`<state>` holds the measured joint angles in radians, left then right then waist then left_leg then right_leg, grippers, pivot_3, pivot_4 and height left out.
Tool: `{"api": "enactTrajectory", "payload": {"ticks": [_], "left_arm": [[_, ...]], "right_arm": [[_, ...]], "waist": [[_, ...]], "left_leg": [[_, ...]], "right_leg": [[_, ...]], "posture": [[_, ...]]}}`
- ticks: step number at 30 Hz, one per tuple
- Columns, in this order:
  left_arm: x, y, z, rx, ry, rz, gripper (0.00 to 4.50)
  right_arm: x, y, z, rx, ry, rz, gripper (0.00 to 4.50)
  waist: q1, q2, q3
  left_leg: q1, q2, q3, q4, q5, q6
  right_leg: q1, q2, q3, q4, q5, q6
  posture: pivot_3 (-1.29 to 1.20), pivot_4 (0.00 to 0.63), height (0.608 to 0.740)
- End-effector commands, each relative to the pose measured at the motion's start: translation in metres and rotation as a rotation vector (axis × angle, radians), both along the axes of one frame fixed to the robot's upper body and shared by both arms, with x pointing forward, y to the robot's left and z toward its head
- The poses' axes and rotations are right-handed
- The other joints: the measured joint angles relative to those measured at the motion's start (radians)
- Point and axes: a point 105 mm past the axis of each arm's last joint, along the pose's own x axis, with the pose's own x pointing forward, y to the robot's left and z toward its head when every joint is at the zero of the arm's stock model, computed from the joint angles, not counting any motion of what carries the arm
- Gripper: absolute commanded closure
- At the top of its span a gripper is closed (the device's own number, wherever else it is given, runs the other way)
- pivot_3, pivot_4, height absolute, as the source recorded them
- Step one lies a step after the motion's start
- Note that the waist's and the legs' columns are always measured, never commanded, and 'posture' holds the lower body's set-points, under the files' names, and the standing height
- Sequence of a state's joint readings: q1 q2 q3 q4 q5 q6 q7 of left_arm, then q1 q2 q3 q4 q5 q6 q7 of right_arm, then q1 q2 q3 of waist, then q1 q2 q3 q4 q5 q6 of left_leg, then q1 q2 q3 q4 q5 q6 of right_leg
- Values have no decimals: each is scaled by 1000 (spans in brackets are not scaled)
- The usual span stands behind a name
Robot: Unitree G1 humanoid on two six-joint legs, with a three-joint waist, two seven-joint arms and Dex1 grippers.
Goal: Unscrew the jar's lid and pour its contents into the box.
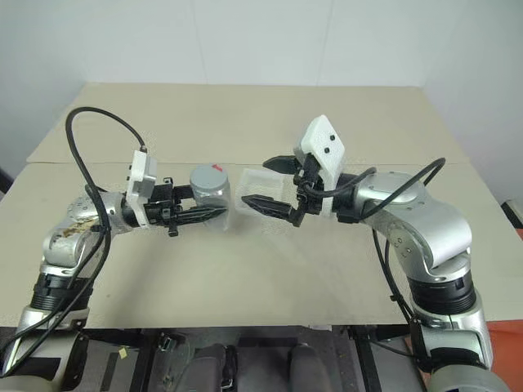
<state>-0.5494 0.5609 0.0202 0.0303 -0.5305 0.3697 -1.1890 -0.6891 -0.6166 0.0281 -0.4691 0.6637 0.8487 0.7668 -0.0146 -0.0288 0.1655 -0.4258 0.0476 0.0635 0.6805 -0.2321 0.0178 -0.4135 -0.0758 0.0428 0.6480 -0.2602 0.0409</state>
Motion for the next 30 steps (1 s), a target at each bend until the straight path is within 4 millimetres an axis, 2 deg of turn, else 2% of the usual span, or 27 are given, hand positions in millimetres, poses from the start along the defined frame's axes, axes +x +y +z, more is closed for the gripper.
{"api": "enactTrajectory", "payload": {"ticks": [1, 5, 9, 17, 30], "left_arm": [[6, -8, 13, -16, -69, 10, 2557], [10, -17, 14, -29, -74, 7, 2557], [10, -25, 15, -44, -76, -20, 2557], [8, -25, 15, -38, -78, -35, 2557], [5, -21, 18, -38, -87, -40, 2557]], "right_arm": [[-10, 10, 17, 47, -73, 53, 55], [-7, 24, 20, 72, -84, 53, 55], [6, 43, 29, 132, -85, -32, 55], [14, 48, 28, 128, -81, -81, 55], [26, 47, 19, 101, -44, -128, 55]], "waist": [[0, 0, 0], [1, 0, 0], [-1, 0, 0], [4, 0, 0], [2, 0, 0]], "left_leg": [[0, 0, 0, 0, 0, 0], [0, 0, 0, 0, 0, 0], [0, 0, 0, 0, 0, 0], [-5, -1, 1, 1, 0, 0], [-6, 0, 2, 1, 0, 0]], "right_leg": [[0, 0, 0, 0, 0, 0], [0, 0, 0, 0, 0, 0], [-1, 0, 0, 1, 0, 0], [-6, -1, 0, 1, 0, 0], [-6, 0, 0, 2, 0, 0]], "posture": [[0, 150, 740], [0, 150, 740], [0, 150, 740], [0, 150, 740], [0, 150, 740]]}}
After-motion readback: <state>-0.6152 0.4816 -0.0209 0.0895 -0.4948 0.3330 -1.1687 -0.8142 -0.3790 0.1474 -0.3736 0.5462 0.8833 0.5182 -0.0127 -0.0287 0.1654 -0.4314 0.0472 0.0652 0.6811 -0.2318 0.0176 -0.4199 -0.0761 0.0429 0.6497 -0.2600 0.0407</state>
